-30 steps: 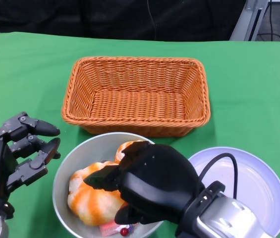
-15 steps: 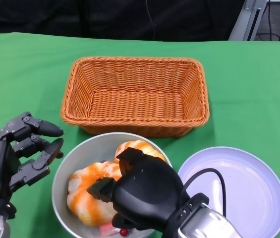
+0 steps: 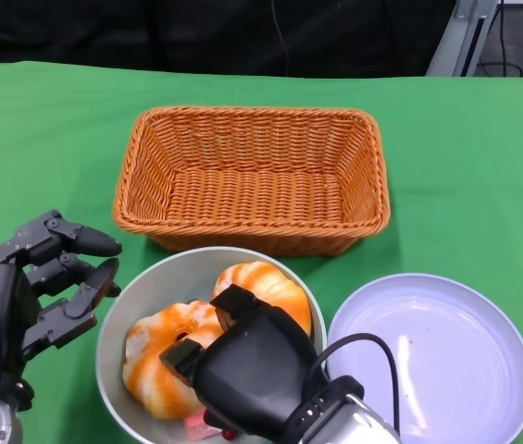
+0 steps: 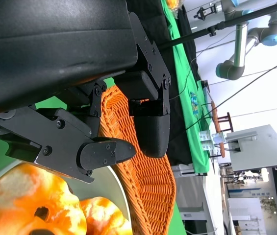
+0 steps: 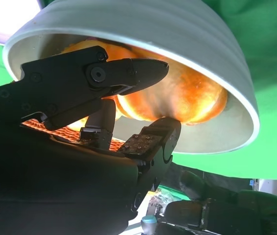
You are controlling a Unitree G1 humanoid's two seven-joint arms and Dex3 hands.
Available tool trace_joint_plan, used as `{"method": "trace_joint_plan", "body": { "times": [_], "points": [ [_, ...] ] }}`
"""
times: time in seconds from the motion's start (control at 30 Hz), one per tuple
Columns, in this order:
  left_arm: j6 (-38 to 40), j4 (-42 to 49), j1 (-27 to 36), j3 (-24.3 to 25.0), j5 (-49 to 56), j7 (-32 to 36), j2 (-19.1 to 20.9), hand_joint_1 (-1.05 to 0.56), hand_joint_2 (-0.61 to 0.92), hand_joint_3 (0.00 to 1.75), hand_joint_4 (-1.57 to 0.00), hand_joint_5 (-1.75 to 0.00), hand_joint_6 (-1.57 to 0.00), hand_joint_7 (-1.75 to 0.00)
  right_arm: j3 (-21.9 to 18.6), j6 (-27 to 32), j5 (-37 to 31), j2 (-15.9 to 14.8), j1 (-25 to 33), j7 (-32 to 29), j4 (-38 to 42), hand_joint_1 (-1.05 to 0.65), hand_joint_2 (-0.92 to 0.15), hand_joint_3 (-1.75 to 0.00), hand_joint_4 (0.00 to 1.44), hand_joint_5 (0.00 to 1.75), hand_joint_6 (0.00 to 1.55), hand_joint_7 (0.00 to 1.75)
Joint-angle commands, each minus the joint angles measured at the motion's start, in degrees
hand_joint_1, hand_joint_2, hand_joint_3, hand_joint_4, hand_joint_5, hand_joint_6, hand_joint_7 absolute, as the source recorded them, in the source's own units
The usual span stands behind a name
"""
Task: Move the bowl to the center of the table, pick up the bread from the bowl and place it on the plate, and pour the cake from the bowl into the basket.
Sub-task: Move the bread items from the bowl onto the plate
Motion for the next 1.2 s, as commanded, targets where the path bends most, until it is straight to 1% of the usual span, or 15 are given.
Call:
{"method": "trace_joint_plan", "body": {
  "times": [0.03,0.13,0.23,0.33,0.37,0.4,0.47,0.57,0.63,0.7,0.9,1.0,1.07,1.1,1.2],
  "points": [
    [0.16,-1.24,0.77,0.48,0.42,1.04,0.43,-0.09,0.69,0.65,-0.73,-1.37,-0.78,-1.09,0.7,0.57,-1.12,0.22,-0.91,-0.56,2.2,-0.59,-0.92,-0.23,0.25,1.23,0.58,0.01],
    [-0.16,-1.01,0.75,0.52,0.68,1.15,0.45,-0.08,0.69,0.67,-0.73,-1.37,-0.78,-1.09,1.13,0.64,-1.57,-0.02,-1.68,-0.72,3.43,-0.6,-0.92,-0.23,0.25,1.28,0.61,0.02],
    [-1.03,-0.27,0.58,0.61,1.02,1.07,0.6,-0.07,0.69,0.68,-0.73,-1.37,-0.78,-1.08,1.26,0.51,-1.62,-0.13,-2.27,-0.38,4.49,-0.62,-0.92,-0.21,0.32,1.26,0.66,0.04],
    [-1.76,0.32,0.44,0.64,1.45,1.13,0.75,-0.07,0.69,0.69,-0.73,-1.38,-0.77,-1.08,1.32,-0.62,-0.56,-0.64,-3.17,0.04,5.68,-0.58,-0.92,-0.2,0.56,1.09,0.8,0.04],
    [-1.82,0.37,0.41,0.65,1.45,1.14,0.73,-0.07,0.69,0.69,-0.73,-1.38,-0.77,-1.08,1.27,-1.12,0.01,-0.79,-3.44,0.24,6.0,-0.56,-0.92,-0.19,0.62,1.07,0.82,0.04],
    [-1.86,0.4,0.41,0.64,1.47,1.17,0.73,-0.07,0.69,0.69,-0.73,-1.39,-0.78,-1.08,1.23,-1.53,0.49,-0.9,-3.67,0.39,6.31,-0.54,-0.92,-0.16,0.67,1.06,0.84,0.04],
    [-1.93,0.58,0.36,0.62,1.43,1.17,0.7,-0.06,0.68,0.7,-0.73,-1.39,-0.78,-1.08,1.13,-1.8,1.12,-1.02,-3.87,0.18,6.8,-0.52,-0.92,-0.12,0.71,1.07,0.87,0.03],
    [-1.85,0.42,0.44,0.55,1.6,1.41,0.58,-0.07,0.67,0.71,-0.74,-1.4,-0.78,-1.08,0.41,-1.95,2.95,-1.05,-3.53,-1.09,7.24,-0.44,-0.88,-0.04,0.81,1.11,0.95,0.04],
    [-2.07,0.49,0.46,0.5,1.75,1.54,0.55,-0.06,0.66,0.73,-0.75,-1.4,-0.79,-1.08,-0.14,-2.0,4.35,-1.14,-3.44,-1.44,7.39,-0.39,-0.88,-0.01,0.79,1.21,1.01,0.03],
    [-2.0,0.44,0.49,0.45,1.7,1.56,0.56,-0.05,0.65,0.77,-0.75,-1.41,-0.79,-1.08,-0.42,-2.3,5.57,-1.35,-3.71,-1.68,7.58,-0.39,-0.89,-0.01,0.76,1.27,1.04,0.02],
    [-1.59,0.11,0.61,0.43,1.4,1.62,0.48,-0.07,0.63,0.78,-0.75,-1.4,-0.79,-1.07,-3.77,-6.01,13.92,-2.38,-3.92,-2.6,6.08,-0.41,-0.92,-0.04,0.7,1.27,1.06,0.02],
    [-1.64,0.19,0.59,0.43,1.5,1.63,0.56,-0.07,0.63,0.77,-0.75,-1.4,-0.79,-1.07,-5.46,-7.3,17.09,-3.24,-3.81,-2.18,4.06,-0.45,-0.92,-0.07,0.73,1.14,1.05,0.01],
    [-1.49,0.17,0.59,0.46,1.51,1.71,0.57,-0.07,0.63,0.77,-0.75,-1.4,-0.79,-1.07,-6.53,-7.56,19.05,-3.56,-3.4,-1.67,2.53,-0.47,-0.92,-0.09,0.78,0.96,1.05,0.0],
    [-1.52,0.23,0.56,0.48,1.49,1.71,0.57,-0.07,0.63,0.77,-0.75,-1.4,-0.79,-1.07,-6.96,-7.51,19.65,-3.75,-3.24,-1.27,1.67,-0.47,-0.92,-0.1,0.8,0.91,1.05,0.0],
    [-1.94,0.71,0.39,0.5,1.46,1.4,0.78,-0.07,0.64,0.77,-0.75,-1.4,-0.79,-1.06,-8.01,-7.6,20.78,-4.32,-2.81,-1.37,-0.59,-0.46,-0.92,-0.11,0.82,0.88,1.06,0.01]
  ]
}}
